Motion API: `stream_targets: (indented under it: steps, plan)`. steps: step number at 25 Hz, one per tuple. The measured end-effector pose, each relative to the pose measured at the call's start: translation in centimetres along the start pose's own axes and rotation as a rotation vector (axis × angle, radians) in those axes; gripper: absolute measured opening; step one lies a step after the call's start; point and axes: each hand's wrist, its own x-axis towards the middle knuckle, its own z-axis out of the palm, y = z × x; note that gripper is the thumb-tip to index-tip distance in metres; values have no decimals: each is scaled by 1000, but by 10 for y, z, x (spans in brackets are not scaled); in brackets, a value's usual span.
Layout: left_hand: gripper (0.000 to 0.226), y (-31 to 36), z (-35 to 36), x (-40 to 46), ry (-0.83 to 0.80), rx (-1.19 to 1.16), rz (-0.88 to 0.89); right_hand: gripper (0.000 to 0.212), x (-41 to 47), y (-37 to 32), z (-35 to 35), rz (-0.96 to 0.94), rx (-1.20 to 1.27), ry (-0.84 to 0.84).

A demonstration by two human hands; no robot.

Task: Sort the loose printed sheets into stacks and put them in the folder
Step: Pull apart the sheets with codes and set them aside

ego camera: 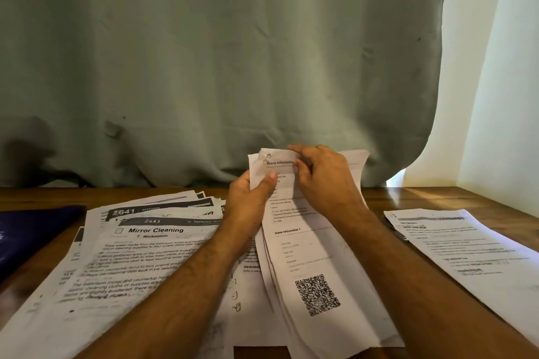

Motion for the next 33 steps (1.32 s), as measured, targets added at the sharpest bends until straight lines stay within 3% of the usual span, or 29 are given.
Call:
stream_targets:
  steps: [6, 15, 23, 33]
  plan:
    - [12, -12, 1, 2, 9, 95, -46, 37, -10, 5, 22, 114, 13, -41]
    - [13, -18, 2, 0, 3, 142, -31, 41, -11, 13, 27, 195, 49, -114]
    - [11, -9, 2, -6, -17, 136, -64, 30, -23, 14, 15, 49, 19, -36]
    - [10, -4, 0, -12, -86, 171, -169, 15, -23, 26, 15, 44, -21, -132]
